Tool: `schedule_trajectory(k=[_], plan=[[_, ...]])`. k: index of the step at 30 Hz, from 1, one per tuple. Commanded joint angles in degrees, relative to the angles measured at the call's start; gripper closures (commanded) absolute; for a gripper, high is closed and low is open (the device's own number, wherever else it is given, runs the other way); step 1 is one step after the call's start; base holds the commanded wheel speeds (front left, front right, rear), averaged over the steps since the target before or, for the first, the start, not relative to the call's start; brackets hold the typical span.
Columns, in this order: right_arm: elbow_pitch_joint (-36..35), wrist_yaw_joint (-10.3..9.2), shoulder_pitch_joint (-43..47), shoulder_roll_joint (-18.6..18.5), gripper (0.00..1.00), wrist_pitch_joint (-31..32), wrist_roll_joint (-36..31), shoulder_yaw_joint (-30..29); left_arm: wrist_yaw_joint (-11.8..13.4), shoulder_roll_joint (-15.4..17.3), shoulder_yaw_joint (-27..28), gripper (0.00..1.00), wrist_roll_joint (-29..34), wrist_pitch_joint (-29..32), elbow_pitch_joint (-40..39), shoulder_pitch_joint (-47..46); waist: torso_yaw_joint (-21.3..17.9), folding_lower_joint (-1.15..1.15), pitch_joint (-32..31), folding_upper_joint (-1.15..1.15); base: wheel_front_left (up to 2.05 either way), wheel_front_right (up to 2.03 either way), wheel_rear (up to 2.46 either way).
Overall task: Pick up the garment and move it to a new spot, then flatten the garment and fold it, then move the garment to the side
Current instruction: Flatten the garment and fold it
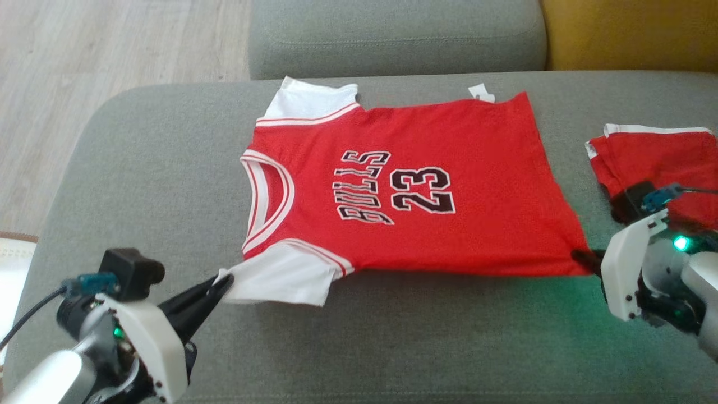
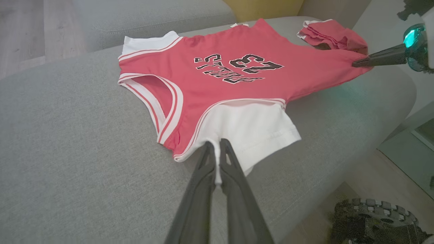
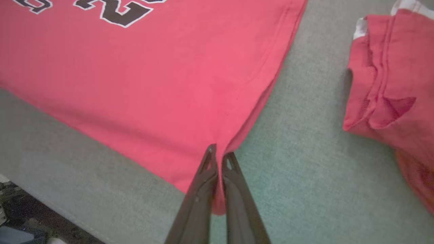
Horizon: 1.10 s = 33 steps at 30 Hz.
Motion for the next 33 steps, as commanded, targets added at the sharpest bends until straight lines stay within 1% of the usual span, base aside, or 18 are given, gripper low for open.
schedule_trajectory(k=[1, 5, 6, 9, 12, 16, 22, 26, 33], plan=[[-2.2, 0.37, 0.6, -2.8, 1.00, 1.4, 1.1, -0.2, 0.6, 3.4, 3.4, 1.00, -0.6, 0.5, -2.8, -2.3, -0.1, 0.00, -0.3, 0.00, 0.00, 0.00, 0.00], [-6.3, 0.37, 2.1, -4.9, 1.00, 6.3, 2.5, 0.6, 1.3, 5.5, 3.8, 1.00, -1.8, 2.2, -5.6, -0.2, -0.2, 0.00, -0.7, 0.00, 0.00, 0.00, 0.00], [-6.3, 0.37, 2.1, -4.9, 1.00, 6.3, 2.5, 0.6, 1.3, 5.5, 3.8, 1.00, -1.8, 2.2, -5.6, -0.2, -0.2, 0.00, -0.7, 0.00, 0.00, 0.00, 0.00], [-9.3, 0.37, 3.4, -6.8, 1.00, 10.6, 4.0, 0.6, 1.4, 6.8, 3.5, 1.00, -2.8, 4.0, -7.3, 1.0, -0.1, 0.00, -0.7, 0.00, 0.00, 0.00, 0.00], [-12.2, 0.37, 4.4, -8.2, 1.00, 13.8, 6.0, -0.8, 1.6, 7.6, 3.6, 1.00, -3.6, 5.1, -8.8, 1.4, 0.1, 0.00, -0.4, 0.00, 0.00, 0.00, 0.00], [-13.9, 0.37, 4.2, -9.1, 1.00, 15.7, 5.6, -3.4, 1.9, 7.7, 4.1, 1.00, -3.1, 5.5, -9.4, -0.2, 0.4, 0.00, 0.9, 0.00, 0.00, 0.00, 0.00], [-13.4, 0.37, 2.5, -8.4, 1.00, 17.9, 3.1, -7.1, 1.4, 7.2, 3.5, 1.00, -1.7, 7.0, -7.9, -5.4, 0.7, 0.00, 3.9, 0.00, 0.00, 0.00, 0.00], [-11.6, 0.37, 0.5, -6.8, 1.00, 18.9, 0.9, -9.4, 0.8, 6.2, 2.6, 1.00, -0.9, 8.1, -5.5, -10.4, 0.5, 0.00, 6.1, 0.00, 0.00, 0.00, 0.00], [-8.7, 0.37, -3.0, -3.4, 1.00, 21.2, -2.7, -11.5, -0.1, 4.5, -2.0, 1.00, 1.2, 10.2, 0.4, -20.1, -0.3, 0.00, 9.7, 0.00, 0.00, 0.00, 0.00]])
